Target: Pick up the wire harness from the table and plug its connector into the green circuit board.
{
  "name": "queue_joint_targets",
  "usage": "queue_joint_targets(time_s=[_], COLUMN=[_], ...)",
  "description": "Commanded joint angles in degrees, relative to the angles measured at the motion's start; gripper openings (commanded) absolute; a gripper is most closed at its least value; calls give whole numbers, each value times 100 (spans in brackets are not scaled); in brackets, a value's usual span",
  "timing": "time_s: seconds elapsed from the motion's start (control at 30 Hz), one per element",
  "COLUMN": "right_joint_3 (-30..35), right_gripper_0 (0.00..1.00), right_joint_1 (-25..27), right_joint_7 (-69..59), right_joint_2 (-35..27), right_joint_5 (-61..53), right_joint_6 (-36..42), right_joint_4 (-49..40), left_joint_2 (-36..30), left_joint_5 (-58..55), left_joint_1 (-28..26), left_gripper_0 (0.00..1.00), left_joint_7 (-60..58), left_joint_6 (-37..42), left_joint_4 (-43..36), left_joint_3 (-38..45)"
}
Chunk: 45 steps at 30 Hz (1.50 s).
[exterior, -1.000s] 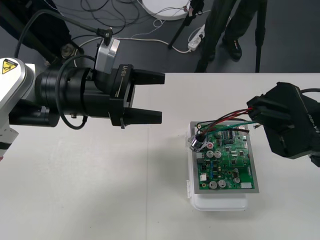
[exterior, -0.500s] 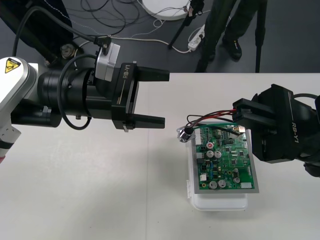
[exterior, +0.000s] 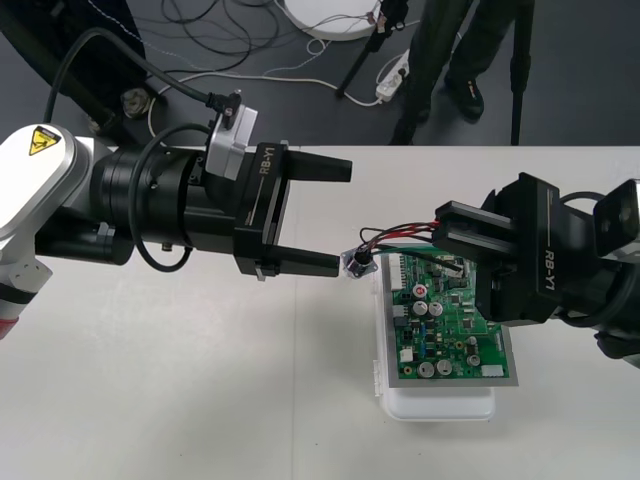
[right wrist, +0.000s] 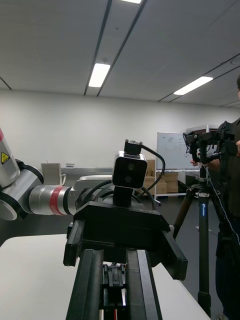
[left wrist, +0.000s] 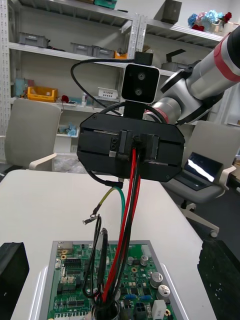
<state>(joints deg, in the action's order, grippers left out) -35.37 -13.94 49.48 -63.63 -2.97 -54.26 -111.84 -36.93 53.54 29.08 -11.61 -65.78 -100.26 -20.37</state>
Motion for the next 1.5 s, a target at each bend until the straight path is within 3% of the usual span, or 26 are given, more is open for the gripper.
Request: queue_joint_targets(time_s=[0.03,0.57,1.5], right_joint_3=[188,197,180], right_gripper_0=[0,0,0], right_joint_1=[49,14,-584], right_joint_7=[79,35,-386], right_joint_2=[35,325,1028], right_joint_5=[51,51,904], right_joint_6=[399,707,1427], right_joint_4=[-461,-549,-321], left_joint_2=[-174,-148,2], left_joint_5=[-133,-274,-485], left_joint_1=[229,229,229], left_gripper_0=[100,100,100], left_joint_7=[-113,-149,-140], left_joint_6=[92,92,92], left_joint_4=[-204,-196,-196], left_joint_3=[-64,-72,-72])
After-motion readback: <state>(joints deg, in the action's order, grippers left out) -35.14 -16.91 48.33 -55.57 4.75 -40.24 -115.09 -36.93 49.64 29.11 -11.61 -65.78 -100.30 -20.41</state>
